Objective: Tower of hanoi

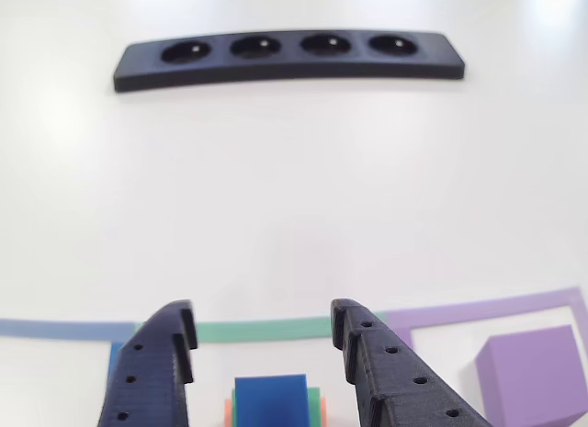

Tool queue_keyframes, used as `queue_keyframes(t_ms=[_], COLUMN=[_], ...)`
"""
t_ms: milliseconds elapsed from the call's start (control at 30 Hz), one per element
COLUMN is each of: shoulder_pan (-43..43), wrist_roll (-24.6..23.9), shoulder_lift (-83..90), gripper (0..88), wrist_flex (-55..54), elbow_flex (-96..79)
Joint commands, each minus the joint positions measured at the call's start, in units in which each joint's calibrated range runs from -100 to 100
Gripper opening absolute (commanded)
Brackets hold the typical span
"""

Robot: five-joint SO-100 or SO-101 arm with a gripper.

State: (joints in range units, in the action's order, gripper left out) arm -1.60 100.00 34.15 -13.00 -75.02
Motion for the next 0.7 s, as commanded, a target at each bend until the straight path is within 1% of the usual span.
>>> queue_keyframes(t_ms=[0, 133, 300, 400, 533, 667], shoulder_pan=[-1.4, -3.5, -6.2, -7.2, -8.9, -12.0], wrist_roll=[0.0, 0.0, 0.0, 0.0, -5.7, -7.5], shoulder_lift=[11.8, 18.2, 20.3, 19.7, 17.6, 14.9], gripper=[1.1, 0.1, 0.0, 0.0, 0.0, 0.0], wrist_flex=[25.9, 37.4, 62.3, 74.4, 87.1, 97.3], elbow_flex=[9.5, 13.0, 29.3, 40.5, 54.6, 66.4])
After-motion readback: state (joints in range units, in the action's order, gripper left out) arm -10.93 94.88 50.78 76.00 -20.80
